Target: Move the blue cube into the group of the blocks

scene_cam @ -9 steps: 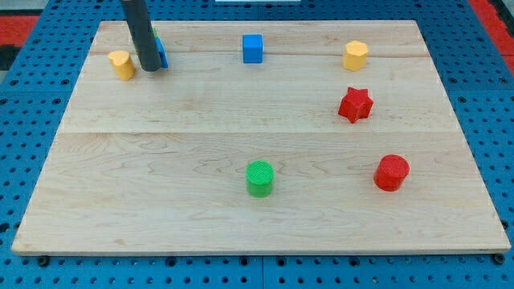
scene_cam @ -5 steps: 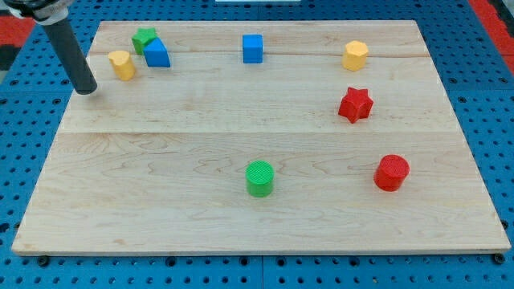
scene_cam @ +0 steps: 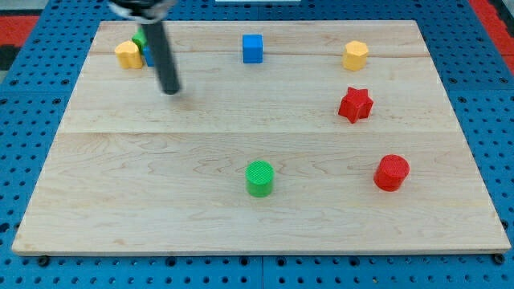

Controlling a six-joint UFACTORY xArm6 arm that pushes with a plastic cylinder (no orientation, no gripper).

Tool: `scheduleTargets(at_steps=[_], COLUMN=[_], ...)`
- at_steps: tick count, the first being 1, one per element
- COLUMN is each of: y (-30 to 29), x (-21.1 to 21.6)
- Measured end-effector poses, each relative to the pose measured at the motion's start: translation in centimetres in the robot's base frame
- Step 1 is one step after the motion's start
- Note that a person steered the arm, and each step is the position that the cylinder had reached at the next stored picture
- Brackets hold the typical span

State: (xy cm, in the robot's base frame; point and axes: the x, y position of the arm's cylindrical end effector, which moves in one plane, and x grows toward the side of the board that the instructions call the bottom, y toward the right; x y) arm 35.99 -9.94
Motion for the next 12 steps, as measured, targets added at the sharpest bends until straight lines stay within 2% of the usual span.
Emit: scheduleTargets(at_steps=[1, 2, 3, 5, 7, 9, 10, 12], y=[8.5, 14.1, 16.2, 6.1, 6.3, -1.8, 0.6, 17.7], x=[-0.3, -3.5, -6.5, -9.5, -12.7, -12.9, -12.9, -12.9])
